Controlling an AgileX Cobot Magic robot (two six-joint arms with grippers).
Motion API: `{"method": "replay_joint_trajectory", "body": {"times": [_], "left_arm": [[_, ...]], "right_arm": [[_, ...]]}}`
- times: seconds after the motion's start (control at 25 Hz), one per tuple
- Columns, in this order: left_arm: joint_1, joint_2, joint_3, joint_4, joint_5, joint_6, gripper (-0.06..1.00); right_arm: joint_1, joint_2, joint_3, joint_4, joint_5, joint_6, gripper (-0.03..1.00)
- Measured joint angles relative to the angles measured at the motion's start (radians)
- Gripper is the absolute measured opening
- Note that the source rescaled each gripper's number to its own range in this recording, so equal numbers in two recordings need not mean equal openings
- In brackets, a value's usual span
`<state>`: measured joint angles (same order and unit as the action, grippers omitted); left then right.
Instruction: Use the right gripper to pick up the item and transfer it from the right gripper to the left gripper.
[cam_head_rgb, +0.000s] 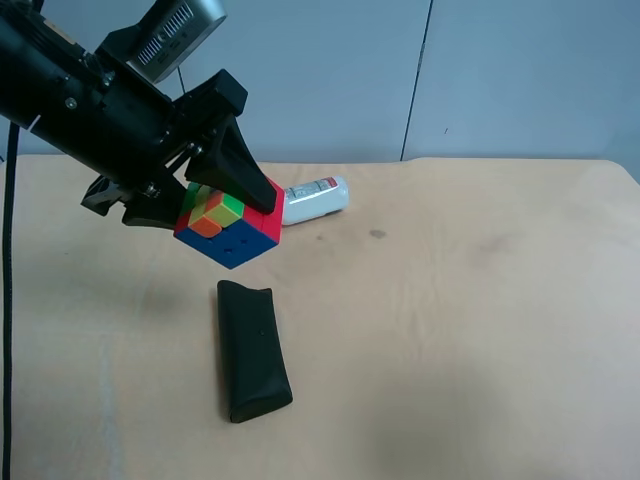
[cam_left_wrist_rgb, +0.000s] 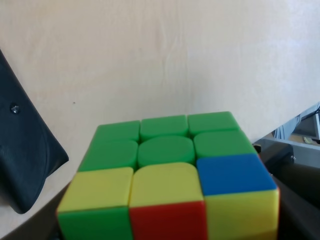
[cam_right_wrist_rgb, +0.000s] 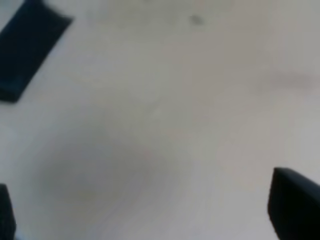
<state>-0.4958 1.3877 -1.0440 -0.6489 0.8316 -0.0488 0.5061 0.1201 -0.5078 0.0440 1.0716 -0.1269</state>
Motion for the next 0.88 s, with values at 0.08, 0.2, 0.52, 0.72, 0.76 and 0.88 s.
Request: {"method": "replay_joint_trajectory", "body": {"times": [0.08,0.2,0.52,0.72,0.76,0.88], "left_arm": [[0.000,0.000,0.000,0.000,-0.004,0.003,0.00],[0.000,0.000,0.000,0.000,-0.008,0.013,0.00],[0.000,-0.001,0.000,0.000,-0.010,0.019,0.00],[0.000,-0.037,0.000,0.000,-0.010,0.019,0.00],[0.000,-0.046,-0.002,0.004,-0.008,0.019,0.00],[0.000,-0.071,-0.026,0.047,0.005,0.017,0.00]], "right_arm": [[-0.079,-0.047,0.000,0.000,0.001,0.001,1.00],[-0.187,-0.117,0.001,-0.002,-0.001,0.001,1.00],[-0.252,-0.123,0.003,-0.006,-0.002,0.001,1.00],[-0.252,-0.123,0.003,-0.006,-0.002,0.001,1.00],[-0.252,-0.123,0.003,-0.006,-0.002,0.001,1.00],[-0.252,-0.123,0.003,-0.006,-0.002,0.001,1.00]]}}
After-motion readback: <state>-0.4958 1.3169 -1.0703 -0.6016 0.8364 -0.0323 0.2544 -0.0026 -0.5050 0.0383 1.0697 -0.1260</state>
